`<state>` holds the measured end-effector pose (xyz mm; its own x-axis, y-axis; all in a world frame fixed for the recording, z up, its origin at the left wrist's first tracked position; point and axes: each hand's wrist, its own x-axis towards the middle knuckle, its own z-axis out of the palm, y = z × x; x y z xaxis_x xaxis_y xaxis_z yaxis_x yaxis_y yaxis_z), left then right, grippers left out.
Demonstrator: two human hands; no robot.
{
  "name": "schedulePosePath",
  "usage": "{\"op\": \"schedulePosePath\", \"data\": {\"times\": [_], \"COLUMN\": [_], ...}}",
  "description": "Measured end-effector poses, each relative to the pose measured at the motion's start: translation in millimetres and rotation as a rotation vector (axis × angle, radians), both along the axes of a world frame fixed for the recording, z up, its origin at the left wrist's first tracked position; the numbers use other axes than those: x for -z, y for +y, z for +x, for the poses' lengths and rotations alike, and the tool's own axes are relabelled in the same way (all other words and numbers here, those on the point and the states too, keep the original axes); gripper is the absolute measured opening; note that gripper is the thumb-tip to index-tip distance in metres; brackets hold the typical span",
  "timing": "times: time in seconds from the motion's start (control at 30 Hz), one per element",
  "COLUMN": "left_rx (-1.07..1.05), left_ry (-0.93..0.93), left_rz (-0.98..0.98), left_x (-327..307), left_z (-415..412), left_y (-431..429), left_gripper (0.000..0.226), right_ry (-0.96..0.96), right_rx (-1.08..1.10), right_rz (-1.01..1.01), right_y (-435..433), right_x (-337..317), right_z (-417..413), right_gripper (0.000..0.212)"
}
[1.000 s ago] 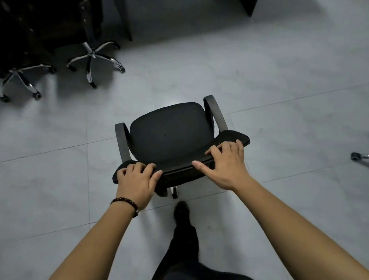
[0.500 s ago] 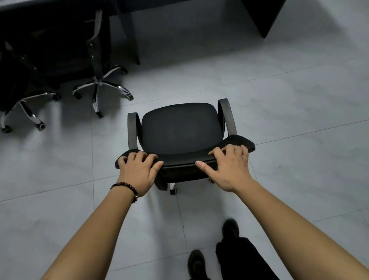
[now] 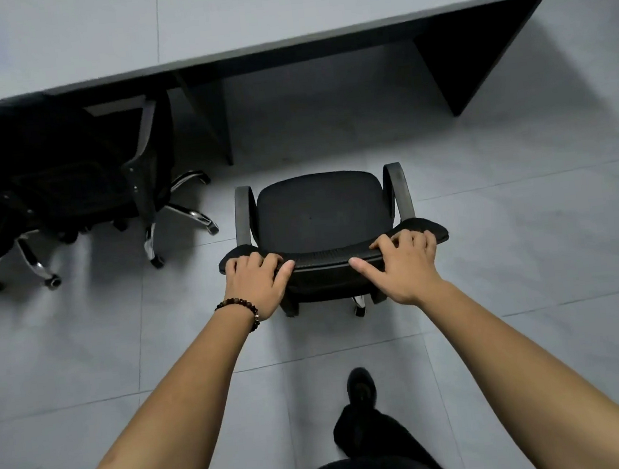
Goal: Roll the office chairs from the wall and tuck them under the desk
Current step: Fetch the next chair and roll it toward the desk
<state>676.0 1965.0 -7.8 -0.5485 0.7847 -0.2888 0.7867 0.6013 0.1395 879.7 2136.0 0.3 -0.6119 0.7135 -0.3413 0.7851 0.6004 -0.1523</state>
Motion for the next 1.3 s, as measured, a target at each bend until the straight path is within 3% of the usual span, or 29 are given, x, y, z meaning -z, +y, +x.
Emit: {"op": "schedulePosePath", "data": {"times": [0.17, 0.37, 0.53, 0.63, 0.8, 0.9, 1.03, 1.3], "left_rx": [-0.017, 0.001, 0.033, 0.038, 0.024, -0.01, -0.108, -0.164], "left_ry": [-0.023, -0.014, 0.029, 0.021, 0.016, 0.027, -0.033, -0.059], "left_rz": [-0.02, -0.041, -0.016, -0.024, -0.021, 0.005, -0.021, -0.036], "left_x": [0, 0, 0, 1, 4, 5, 3, 1], "left_z": [-46, -117, -192, -233, -283, -299, -302, -289], "left_y": [67, 131, 175, 197, 226, 235, 244, 248], "left_gripper": [0.063, 0.052, 0.069, 0.055, 0.055, 0.066, 0.055, 0.06], "right_ry": [-0.032, -0.042, -0.024, -0.038, -0.03, -0.006, -0.001, 0.022], "right_rx": [-0.031, -0.016, 0.017, 0.023, 0.016, 0.016, -0.008, -0.048], "right_rz": [-0.013, -0.048, -0.062, -0.063, -0.041, -0.033, -0.05, -0.071], "right_y": [74, 136, 176, 198, 226, 235, 245, 250], "right_x": [-4, -9, -6, -5, -2, 0, -3, -2], "right_z": [-50, -123, -193, -235, -286, -304, -317, -305], "right_gripper": [0.076, 0.073, 0.074, 0.078, 0.093, 0.083, 0.077, 0.072]}}
